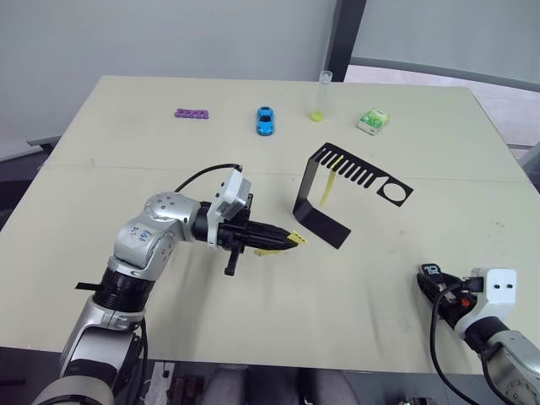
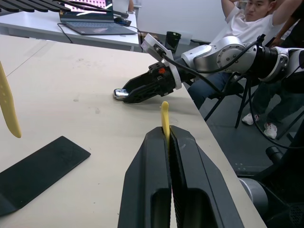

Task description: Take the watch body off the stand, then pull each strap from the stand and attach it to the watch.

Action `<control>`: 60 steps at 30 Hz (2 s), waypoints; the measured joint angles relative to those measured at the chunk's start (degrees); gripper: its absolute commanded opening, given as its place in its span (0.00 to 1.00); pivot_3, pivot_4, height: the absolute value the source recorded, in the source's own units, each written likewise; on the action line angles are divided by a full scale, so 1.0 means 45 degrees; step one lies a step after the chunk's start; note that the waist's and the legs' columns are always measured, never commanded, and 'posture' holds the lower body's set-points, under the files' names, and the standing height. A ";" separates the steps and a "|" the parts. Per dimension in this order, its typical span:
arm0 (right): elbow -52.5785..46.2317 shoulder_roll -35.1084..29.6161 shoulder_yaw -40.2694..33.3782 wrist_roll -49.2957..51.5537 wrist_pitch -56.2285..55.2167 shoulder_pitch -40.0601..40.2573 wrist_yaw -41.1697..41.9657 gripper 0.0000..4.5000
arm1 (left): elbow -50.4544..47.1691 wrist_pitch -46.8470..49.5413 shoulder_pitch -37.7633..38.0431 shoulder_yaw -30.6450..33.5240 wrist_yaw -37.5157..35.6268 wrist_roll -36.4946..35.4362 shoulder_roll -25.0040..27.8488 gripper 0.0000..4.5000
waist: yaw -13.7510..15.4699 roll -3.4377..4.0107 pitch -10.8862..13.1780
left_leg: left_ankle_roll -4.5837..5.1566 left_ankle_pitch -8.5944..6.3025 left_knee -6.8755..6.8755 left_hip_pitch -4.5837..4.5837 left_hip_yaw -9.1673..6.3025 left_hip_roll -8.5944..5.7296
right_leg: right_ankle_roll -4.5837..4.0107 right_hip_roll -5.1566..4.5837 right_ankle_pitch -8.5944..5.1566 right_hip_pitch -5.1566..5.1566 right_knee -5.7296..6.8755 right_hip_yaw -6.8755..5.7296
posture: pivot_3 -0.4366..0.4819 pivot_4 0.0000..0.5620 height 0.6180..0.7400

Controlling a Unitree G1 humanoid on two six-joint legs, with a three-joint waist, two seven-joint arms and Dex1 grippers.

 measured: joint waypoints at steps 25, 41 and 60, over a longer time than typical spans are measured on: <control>-0.2261 -0.3552 -0.0747 0.1755 0.2434 0.0287 0.1306 0.34 | -0.0270 -0.0544 0.0026 -0.0003 -0.0321 0.0172 0.0251 0.00 | -0.0012 0.0001 0.0001 | 0.0001 0.0000 0.0001 -0.0002 0.0006 0.0000 | 0.0000 0.0002 0.0000 -0.0001 0.0003 0.0005 | 0.48 0.27 1.00; -0.0809 -0.8633 0.3156 1.6976 0.7640 -0.5446 -0.3386 0.34 | 0.1161 -0.8778 0.0105 -0.1691 -0.0448 0.5072 -0.0016 0.00 | 0.0107 -0.0028 0.0018 | 0.0017 -0.0007 0.0021 -0.0044 -0.0023 0.0003 | 0.0010 -0.0021 0.0005 0.0011 -0.0067 -0.0065 | 0.48 0.27 1.00; -0.0746 -0.8847 0.5503 1.8499 0.5640 -0.6257 -0.5107 0.34 | 0.1227 -1.0202 0.0098 -0.2020 0.0093 0.5534 -0.0721 0.00 | 0.0311 -0.0031 0.0019 | 0.0021 -0.0008 0.0024 -0.0056 -0.0027 0.0006 | 0.0015 -0.0020 0.0008 0.0012 -0.0091 -0.0073 | 0.48 0.27 1.00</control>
